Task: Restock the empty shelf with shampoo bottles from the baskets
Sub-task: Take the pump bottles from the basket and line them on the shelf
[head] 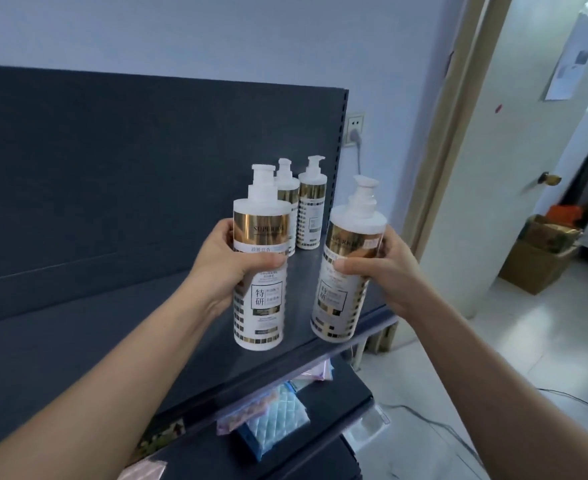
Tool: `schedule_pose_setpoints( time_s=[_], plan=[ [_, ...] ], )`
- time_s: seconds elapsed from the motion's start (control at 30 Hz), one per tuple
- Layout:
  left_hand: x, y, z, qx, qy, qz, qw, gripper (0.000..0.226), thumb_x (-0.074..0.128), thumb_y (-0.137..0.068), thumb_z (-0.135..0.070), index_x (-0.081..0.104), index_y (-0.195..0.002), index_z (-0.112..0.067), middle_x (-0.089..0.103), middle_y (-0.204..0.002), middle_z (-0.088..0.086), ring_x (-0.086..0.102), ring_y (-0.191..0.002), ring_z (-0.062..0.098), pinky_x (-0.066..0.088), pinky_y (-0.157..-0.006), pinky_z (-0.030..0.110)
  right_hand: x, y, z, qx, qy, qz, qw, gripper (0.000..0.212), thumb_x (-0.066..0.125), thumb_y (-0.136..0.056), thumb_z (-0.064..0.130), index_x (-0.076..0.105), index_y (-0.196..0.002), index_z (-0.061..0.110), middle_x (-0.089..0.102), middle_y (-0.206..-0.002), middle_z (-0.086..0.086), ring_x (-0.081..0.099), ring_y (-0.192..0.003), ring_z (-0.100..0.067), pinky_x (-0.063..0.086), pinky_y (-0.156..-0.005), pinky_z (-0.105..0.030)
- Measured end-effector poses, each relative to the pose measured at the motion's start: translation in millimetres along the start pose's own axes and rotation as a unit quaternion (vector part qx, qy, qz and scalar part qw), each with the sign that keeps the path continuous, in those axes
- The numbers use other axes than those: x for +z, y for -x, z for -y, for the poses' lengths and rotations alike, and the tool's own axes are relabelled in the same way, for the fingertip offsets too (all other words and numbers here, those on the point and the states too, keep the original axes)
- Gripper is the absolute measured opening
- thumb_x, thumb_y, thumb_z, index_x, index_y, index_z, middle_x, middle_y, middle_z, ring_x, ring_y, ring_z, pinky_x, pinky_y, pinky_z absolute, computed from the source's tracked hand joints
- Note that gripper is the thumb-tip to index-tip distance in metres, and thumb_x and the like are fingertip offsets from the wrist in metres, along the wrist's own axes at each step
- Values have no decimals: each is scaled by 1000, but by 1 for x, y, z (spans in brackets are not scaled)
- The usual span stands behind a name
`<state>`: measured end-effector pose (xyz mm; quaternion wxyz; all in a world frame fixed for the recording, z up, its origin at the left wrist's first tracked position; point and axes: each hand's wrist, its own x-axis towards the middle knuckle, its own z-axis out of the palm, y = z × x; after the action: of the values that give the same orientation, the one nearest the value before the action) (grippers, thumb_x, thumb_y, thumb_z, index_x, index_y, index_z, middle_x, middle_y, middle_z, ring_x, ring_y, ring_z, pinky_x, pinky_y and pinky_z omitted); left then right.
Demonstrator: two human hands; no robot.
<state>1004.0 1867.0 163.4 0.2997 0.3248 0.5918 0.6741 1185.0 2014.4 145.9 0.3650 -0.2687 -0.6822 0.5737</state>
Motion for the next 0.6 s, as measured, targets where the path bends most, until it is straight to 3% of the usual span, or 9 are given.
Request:
schedule_pose_setpoints(
  time_s=[0.2,0.27,0.5,0.6],
  plan=[
    [5,-63,13,6,-4,-72,997,66,84,-56,7,55,-110,-18,70,-101,2,68,-92,19,54,-73,34,-11,-83,-20,-6,7,63,998,63,87,-58,-4,58,-109,18,74,-83,0,71,-86,-23,54,-84,-41],
    [7,-83,18,6,-11,-99,995,67,85,-55,6,55,-110,-17,69,-102,2,67,-94,20,54,-78,36,-14,-108,-26,-3,19,80,997,63,89,-53,-1,59,-105,18,73,-75,-1,70,-82,-22,54,-86,-44],
    [13,-138,36,12,-21,-169,985,70,86,-56,8,57,-115,-16,69,-104,0,67,-96,18,54,-76,33,-24,-173,-47,10,43,140,989,74,90,-47,12,60,-114,18,76,-92,-9,72,-96,-26,52,-97,-52],
    [18,-154,41,12,-43,-179,983,69,85,-57,8,57,-115,-17,69,-105,-2,66,-96,15,53,-74,28,-28,-193,-56,17,39,156,987,69,90,-54,1,61,-114,17,77,-94,-7,72,-96,-24,52,-97,-50]
  ],
)
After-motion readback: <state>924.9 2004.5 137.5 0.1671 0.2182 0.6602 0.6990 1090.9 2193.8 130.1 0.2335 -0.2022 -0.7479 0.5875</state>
